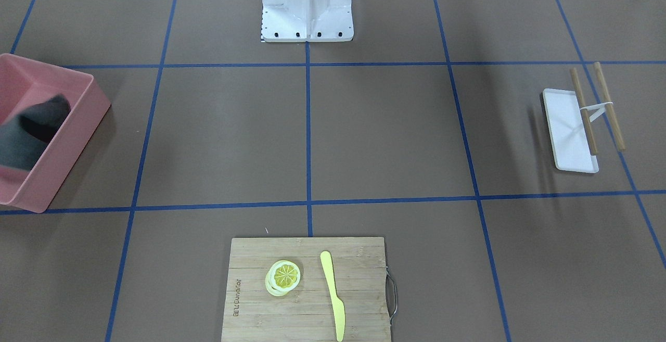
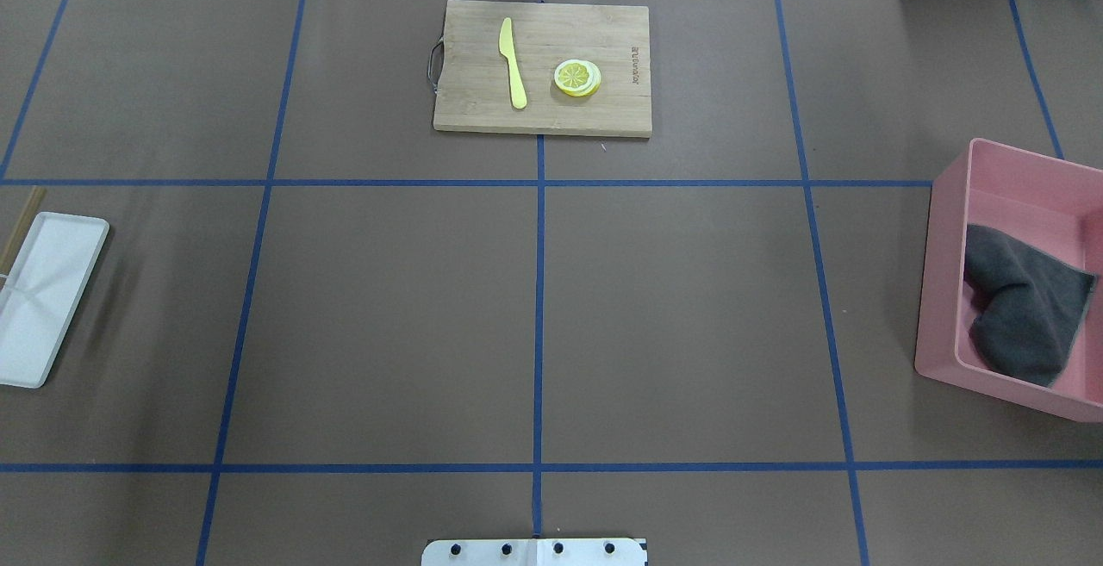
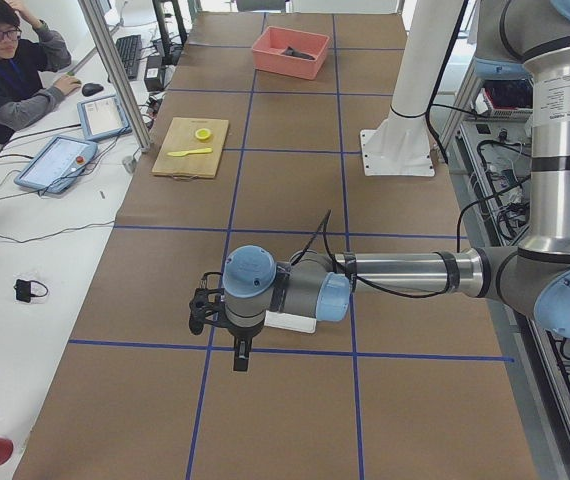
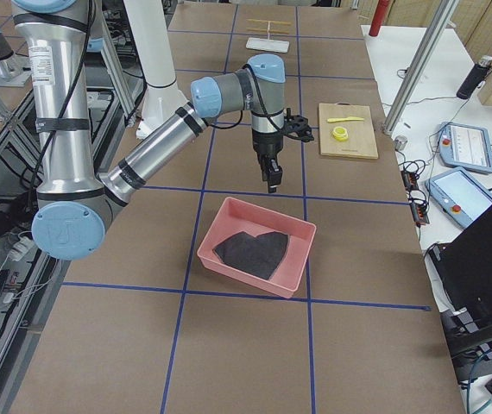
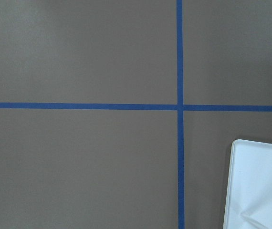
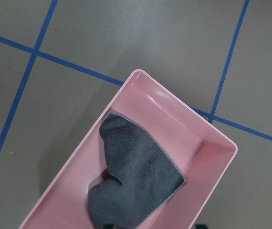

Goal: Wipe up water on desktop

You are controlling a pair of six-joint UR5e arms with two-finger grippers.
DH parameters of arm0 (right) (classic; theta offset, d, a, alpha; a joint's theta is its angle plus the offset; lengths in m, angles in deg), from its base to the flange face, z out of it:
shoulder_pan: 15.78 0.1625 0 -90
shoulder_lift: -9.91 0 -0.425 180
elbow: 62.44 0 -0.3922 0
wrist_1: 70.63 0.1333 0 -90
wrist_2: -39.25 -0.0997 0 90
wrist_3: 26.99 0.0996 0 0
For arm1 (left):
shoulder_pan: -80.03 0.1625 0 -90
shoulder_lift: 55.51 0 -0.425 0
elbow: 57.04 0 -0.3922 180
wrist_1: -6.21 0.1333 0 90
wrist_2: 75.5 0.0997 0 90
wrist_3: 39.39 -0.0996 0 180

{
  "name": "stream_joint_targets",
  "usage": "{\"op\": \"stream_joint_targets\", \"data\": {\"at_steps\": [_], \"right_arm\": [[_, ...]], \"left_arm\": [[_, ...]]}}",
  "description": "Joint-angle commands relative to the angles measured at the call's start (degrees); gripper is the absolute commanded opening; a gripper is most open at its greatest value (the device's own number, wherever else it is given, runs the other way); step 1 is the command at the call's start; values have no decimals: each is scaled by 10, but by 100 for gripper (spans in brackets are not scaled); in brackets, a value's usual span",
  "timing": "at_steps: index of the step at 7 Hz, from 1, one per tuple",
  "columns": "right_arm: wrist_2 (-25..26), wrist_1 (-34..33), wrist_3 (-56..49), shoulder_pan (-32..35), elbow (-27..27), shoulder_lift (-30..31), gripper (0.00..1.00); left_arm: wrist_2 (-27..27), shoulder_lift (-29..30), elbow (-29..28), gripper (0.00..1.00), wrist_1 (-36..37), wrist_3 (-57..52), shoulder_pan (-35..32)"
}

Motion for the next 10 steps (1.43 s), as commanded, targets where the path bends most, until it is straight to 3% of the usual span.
{"op": "stream_joint_targets", "data": {"at_steps": [1,3,5,7,10], "right_arm": [[-1,23,50,14,-20,8,100],[-11,52,46,25,-63,14,100],[-42,194,18,75,-153,71,100],[-73,239,-12,141,-233,95,100],[-75,239,-40,161,-222,131,100]], "left_arm": [[-1,0,1,98,0,0,0],[-1,0,0,98,0,1,0],[0,0,-1,98,3,1,0],[-1,-1,-2,98,3,0,0],[-1,-15,2,98,6,-2,-1]]}}
